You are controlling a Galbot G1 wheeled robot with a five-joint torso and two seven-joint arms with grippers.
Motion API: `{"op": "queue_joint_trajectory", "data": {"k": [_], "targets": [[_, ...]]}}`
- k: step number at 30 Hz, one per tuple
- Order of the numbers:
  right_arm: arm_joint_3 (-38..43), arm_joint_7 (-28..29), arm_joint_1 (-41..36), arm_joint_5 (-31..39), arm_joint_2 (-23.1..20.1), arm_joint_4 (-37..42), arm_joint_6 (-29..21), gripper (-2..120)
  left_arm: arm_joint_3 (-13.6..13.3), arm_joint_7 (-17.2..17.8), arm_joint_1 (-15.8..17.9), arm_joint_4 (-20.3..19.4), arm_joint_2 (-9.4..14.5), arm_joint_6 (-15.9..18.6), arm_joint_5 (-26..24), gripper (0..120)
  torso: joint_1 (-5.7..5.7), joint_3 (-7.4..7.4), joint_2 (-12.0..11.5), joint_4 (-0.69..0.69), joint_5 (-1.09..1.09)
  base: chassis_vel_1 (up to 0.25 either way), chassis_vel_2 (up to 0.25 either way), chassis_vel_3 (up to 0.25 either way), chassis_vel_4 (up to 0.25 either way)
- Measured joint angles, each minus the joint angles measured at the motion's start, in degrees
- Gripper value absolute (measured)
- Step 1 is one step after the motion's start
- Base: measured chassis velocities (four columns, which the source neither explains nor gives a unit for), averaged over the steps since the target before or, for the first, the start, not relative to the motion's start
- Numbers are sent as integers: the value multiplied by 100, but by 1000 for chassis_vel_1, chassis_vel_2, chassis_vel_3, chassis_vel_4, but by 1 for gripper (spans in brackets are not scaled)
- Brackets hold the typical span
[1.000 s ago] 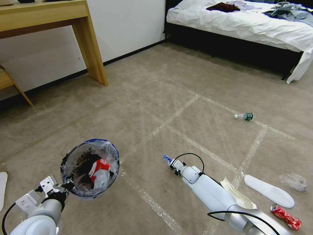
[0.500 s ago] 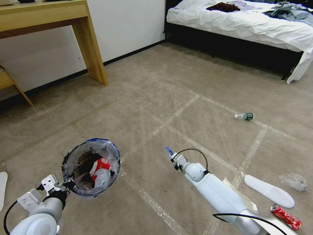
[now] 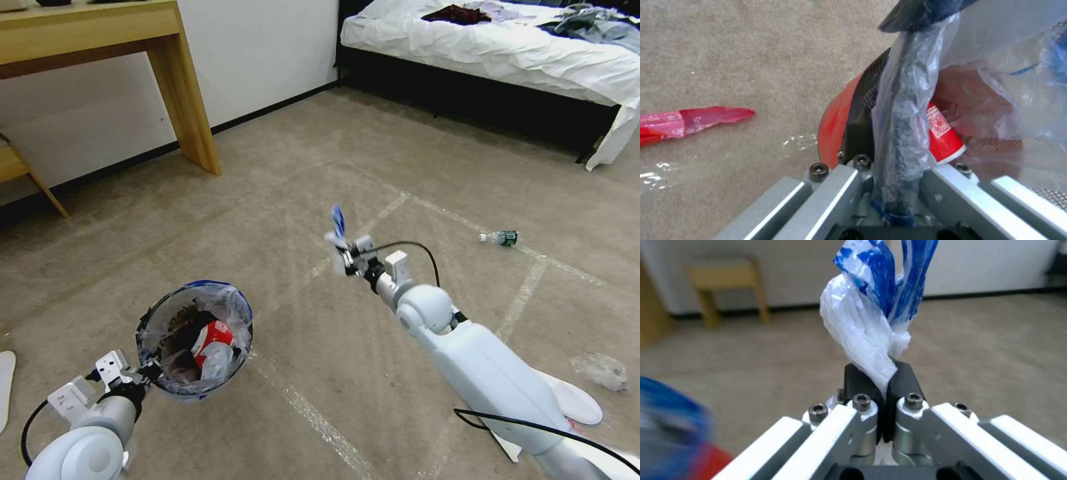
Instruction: Pick up the trash bin and place the garbage on the floor into it.
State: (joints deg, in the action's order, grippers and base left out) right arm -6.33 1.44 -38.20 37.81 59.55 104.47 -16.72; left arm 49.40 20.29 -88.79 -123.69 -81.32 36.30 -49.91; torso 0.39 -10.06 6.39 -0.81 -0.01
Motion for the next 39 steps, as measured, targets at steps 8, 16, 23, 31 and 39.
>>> {"op": "queue_joint_trajectory", "data": {"k": [8,16,23,31,39], "targets": [[-365,309,130,1316,-283,1157,-413,0,-100,11,84,64,3,29,-22,0,0,0,0,-1,0,0,0,0,0],[-1066,828,638,2326,-101,1495,-742,0,-134,31,170,105,21,55,-48,0,0,0,0,0,0,0,0,0,0],[-2095,1100,1133,2540,498,1067,-795,0,-133,40,193,118,31,66,-60,0,0,0,0,0,0,0,0,0,0],[-2599,1180,1299,2461,959,626,-789,0,-111,43,188,105,23,68,-66,0,0,0,0,1,-1,0,0,0,0],[-3151,1222,1357,2094,1356,25,-692,0,-100,46,136,8,5,80,-69,0,1,0,0,0,0,0,0,0,0]]}}
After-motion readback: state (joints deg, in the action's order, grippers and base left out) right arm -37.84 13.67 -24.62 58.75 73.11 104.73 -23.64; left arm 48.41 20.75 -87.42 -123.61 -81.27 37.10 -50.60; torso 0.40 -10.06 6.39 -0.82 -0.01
